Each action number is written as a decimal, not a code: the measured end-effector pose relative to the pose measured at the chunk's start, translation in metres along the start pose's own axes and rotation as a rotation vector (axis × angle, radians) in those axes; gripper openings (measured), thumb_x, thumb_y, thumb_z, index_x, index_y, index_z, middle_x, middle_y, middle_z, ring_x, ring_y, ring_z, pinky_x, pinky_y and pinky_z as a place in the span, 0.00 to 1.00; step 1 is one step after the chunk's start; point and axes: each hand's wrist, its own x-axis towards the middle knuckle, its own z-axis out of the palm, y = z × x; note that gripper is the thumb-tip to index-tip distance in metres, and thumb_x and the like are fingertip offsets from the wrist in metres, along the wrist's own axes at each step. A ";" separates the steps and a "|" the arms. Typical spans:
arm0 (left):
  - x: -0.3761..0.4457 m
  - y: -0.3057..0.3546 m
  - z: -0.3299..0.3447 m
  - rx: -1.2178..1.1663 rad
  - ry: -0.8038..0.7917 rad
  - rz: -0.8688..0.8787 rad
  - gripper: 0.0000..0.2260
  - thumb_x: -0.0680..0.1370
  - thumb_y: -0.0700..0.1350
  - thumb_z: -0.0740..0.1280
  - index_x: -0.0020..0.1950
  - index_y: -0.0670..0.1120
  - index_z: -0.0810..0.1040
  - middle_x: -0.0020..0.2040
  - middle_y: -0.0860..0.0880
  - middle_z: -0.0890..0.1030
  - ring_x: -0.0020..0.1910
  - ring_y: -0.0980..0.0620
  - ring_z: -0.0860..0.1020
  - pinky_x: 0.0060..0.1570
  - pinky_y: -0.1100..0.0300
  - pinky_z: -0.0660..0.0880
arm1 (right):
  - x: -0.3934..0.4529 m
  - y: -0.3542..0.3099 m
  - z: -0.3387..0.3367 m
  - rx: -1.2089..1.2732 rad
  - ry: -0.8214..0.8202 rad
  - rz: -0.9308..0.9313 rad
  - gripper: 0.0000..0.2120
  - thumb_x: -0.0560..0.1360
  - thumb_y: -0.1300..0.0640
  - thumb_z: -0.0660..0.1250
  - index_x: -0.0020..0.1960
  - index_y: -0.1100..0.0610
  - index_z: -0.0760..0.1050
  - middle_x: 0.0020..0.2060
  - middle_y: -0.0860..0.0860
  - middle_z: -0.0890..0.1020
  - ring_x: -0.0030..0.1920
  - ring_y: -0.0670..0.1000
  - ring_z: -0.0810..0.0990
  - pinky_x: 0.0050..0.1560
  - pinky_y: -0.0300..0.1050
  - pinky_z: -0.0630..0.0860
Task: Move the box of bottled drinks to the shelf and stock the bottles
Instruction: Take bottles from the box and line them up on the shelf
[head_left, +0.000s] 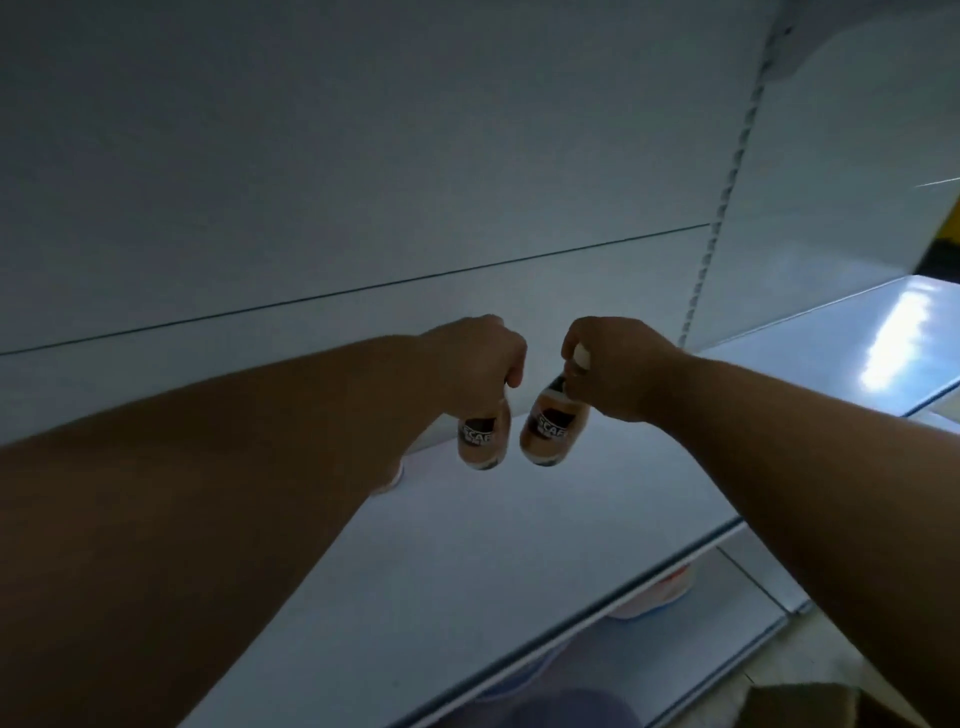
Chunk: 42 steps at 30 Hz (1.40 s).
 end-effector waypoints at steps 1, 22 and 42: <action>0.003 -0.009 0.006 0.012 -0.007 -0.009 0.14 0.73 0.38 0.69 0.57 0.48 0.77 0.53 0.47 0.71 0.50 0.48 0.75 0.48 0.55 0.75 | 0.010 -0.006 0.010 0.010 -0.001 -0.012 0.11 0.75 0.58 0.67 0.57 0.55 0.74 0.50 0.52 0.77 0.46 0.51 0.74 0.42 0.43 0.72; -0.006 -0.078 0.035 0.092 0.236 -0.095 0.10 0.75 0.41 0.64 0.56 0.44 0.75 0.54 0.44 0.76 0.53 0.44 0.74 0.49 0.52 0.71 | 0.084 -0.062 0.073 0.113 0.027 -0.040 0.22 0.74 0.59 0.69 0.65 0.57 0.65 0.49 0.57 0.78 0.48 0.57 0.78 0.42 0.47 0.74; -0.022 0.305 0.073 -0.326 0.118 0.414 0.16 0.72 0.44 0.71 0.58 0.51 0.74 0.56 0.50 0.76 0.55 0.48 0.75 0.51 0.56 0.73 | -0.287 0.183 -0.089 -0.359 0.188 0.540 0.20 0.74 0.53 0.67 0.64 0.53 0.68 0.56 0.54 0.75 0.55 0.58 0.75 0.50 0.52 0.76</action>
